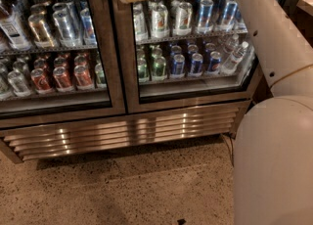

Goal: Open right fridge door

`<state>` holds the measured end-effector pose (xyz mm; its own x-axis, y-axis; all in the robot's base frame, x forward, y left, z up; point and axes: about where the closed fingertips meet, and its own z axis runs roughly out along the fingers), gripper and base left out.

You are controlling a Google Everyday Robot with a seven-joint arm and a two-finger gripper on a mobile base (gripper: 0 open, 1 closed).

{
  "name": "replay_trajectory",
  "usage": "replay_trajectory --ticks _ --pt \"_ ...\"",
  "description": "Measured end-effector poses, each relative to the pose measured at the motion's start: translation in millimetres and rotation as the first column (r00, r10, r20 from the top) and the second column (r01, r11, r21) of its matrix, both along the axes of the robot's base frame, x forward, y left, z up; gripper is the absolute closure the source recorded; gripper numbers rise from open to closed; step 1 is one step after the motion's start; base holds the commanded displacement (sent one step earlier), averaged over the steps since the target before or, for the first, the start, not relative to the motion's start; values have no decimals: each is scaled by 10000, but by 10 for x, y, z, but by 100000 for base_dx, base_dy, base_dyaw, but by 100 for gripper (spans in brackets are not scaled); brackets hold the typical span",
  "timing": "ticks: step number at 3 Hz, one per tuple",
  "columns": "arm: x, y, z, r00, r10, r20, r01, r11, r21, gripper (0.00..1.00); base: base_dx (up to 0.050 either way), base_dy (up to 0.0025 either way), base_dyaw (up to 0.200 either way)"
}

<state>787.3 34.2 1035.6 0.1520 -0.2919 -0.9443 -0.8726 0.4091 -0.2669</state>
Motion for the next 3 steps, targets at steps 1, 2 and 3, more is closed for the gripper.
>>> replay_trajectory --ticks 1,2,3 --pt "-58 13 0 10000 1 0 -1 10000 1 0 0 0 0" --pt "-120 184 -41 9986 513 -127 -509 9983 301 0 0 0 0" --pt "-175 334 -77 9950 979 -213 -966 9937 562 0 0 0 0"
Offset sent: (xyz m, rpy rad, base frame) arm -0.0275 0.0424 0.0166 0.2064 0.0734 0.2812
